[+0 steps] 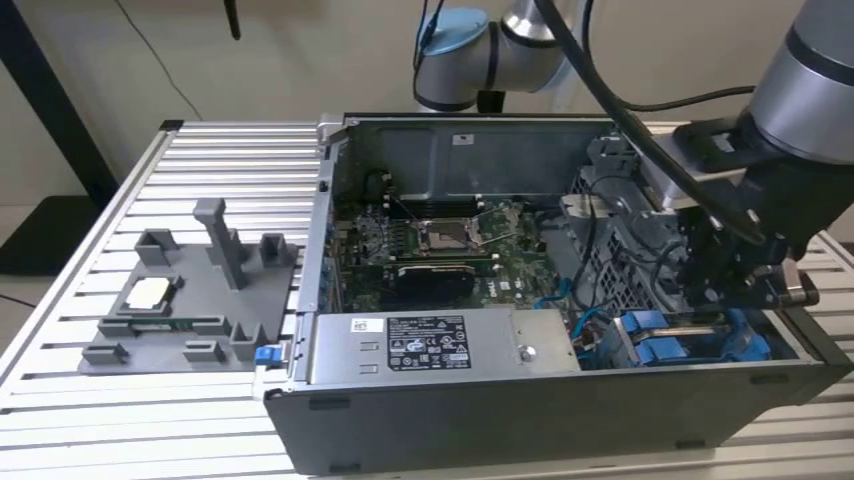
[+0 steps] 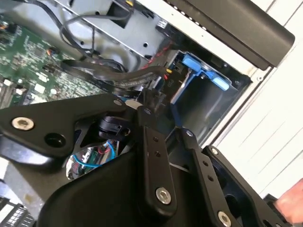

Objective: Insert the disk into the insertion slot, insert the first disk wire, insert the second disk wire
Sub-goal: 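Insert the second disk wire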

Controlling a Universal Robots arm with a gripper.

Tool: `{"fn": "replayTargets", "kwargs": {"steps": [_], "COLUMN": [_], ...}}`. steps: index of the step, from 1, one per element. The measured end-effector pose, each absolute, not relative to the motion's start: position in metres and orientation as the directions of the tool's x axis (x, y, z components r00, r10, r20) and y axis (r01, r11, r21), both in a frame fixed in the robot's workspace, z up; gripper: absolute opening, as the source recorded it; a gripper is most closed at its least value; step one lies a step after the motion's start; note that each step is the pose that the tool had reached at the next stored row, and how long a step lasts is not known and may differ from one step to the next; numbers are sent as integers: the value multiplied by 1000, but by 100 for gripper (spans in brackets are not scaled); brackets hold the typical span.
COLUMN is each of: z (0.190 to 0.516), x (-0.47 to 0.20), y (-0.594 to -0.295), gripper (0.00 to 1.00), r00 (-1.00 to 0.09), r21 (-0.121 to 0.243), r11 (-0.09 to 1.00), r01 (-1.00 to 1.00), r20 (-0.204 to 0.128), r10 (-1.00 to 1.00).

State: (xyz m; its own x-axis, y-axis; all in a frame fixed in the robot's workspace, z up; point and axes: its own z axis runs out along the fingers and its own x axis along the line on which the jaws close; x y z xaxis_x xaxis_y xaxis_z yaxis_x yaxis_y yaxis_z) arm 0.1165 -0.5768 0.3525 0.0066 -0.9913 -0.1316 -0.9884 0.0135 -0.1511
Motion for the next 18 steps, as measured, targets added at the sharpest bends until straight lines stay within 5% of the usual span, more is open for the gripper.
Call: {"fn": "replayTargets", "kwargs": {"steps": [10, 18], "z": [354, 355], "x": [115, 115], "y": [-577, -578], "gripper": [30, 16], "r00": [14, 14], "r21": [-182, -183], "r11": [36, 38], "r01": [-983, -982], "r20": [-266, -275], "r10": [-964, -961]}}
